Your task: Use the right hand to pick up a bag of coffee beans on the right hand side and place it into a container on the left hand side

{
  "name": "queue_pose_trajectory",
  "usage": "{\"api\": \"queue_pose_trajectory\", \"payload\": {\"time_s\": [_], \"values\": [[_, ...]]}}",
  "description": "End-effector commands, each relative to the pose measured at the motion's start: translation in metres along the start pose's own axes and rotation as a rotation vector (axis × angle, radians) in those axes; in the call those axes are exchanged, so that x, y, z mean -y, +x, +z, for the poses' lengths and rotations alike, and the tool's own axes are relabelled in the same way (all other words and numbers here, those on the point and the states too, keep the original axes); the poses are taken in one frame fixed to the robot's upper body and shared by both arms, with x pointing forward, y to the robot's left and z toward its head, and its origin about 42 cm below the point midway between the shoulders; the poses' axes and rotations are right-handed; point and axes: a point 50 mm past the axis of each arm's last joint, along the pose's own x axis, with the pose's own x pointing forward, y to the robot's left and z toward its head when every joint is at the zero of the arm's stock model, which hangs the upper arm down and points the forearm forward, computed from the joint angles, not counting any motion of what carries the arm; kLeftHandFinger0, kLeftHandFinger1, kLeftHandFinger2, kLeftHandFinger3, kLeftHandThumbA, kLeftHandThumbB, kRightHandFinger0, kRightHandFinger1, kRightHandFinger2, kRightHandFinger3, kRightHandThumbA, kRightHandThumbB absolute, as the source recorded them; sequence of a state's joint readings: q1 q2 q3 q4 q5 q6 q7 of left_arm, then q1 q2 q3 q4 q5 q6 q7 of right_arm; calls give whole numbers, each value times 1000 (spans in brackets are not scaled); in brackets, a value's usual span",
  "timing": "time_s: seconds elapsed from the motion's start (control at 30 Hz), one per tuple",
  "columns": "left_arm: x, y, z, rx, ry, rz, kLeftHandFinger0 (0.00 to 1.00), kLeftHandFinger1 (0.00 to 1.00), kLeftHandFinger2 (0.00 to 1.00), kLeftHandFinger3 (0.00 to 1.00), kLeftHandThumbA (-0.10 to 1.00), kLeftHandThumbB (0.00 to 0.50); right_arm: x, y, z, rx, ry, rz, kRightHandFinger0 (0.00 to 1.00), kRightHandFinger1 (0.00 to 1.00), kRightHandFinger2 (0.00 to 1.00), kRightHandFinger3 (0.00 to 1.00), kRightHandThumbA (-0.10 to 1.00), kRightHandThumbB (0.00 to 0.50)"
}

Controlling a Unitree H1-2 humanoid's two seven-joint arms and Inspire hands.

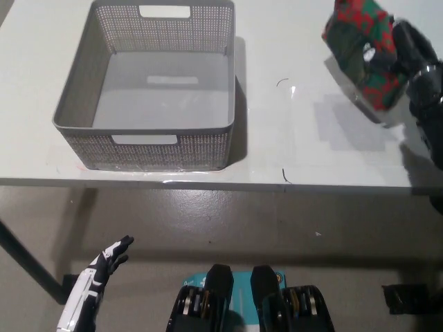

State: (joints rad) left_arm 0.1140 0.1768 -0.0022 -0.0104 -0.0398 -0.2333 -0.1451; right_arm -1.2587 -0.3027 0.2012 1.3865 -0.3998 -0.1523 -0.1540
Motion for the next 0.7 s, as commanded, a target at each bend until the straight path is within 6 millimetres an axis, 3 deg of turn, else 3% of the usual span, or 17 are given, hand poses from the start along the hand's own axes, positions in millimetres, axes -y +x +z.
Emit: {"api": "queue_pose_trajectory", "payload": {"time_s": [0.0,0.03,0.07,0.2,0.3,0.43,0.5,0.53,0.63,0.67], "values": [[-7,-4,4,21,23,-1,1000,1000,1000,1000,1000,214,60,19,94,240,113,-175,12,505,880,1000,-100,136],[-7,-5,4,18,26,-2,1000,1000,1000,1000,1000,213,61,20,99,241,107,-171,3,486,857,981,-100,137],[-7,-6,3,16,23,-2,1000,1000,1000,1000,1000,209,64,20,106,258,108,-171,0,450,803,870,-100,139],[-7,-9,1,7,19,-6,1000,1000,1000,1000,1000,198,67,20,127,302,122,-166,0,409,785,811,-100,152],[-6,-11,0,-2,24,-8,1000,1000,1000,1000,1000,191,62,20,151,335,119,-165,11,398,769,821,-100,168],[-4,-12,-1,-5,12,-16,1000,1000,1000,1000,1000,196,47,17,181,376,129,-158,0,226,658,690,-100,159],[-4,-11,-1,-5,13,-16,1000,1000,1000,1000,1000,197,41,15,193,396,141,-145,0,247,697,720,-100,155],[-4,-12,-1,-5,22,-19,1000,1000,1000,1000,1000,191,35,14,205,399,148,-128,0,282,754,783,-100,163],[-3,-9,-1,-3,23,-24,1000,1000,1000,1000,1000,192,26,11,220,421,167,-105,0,338,789,913,-100,146],[-3,-8,-1,-1,28,-28,1000,1000,1000,1000,1000,177,18,8,231,447,150,-109,427,346,721,850,-100,193]]}}
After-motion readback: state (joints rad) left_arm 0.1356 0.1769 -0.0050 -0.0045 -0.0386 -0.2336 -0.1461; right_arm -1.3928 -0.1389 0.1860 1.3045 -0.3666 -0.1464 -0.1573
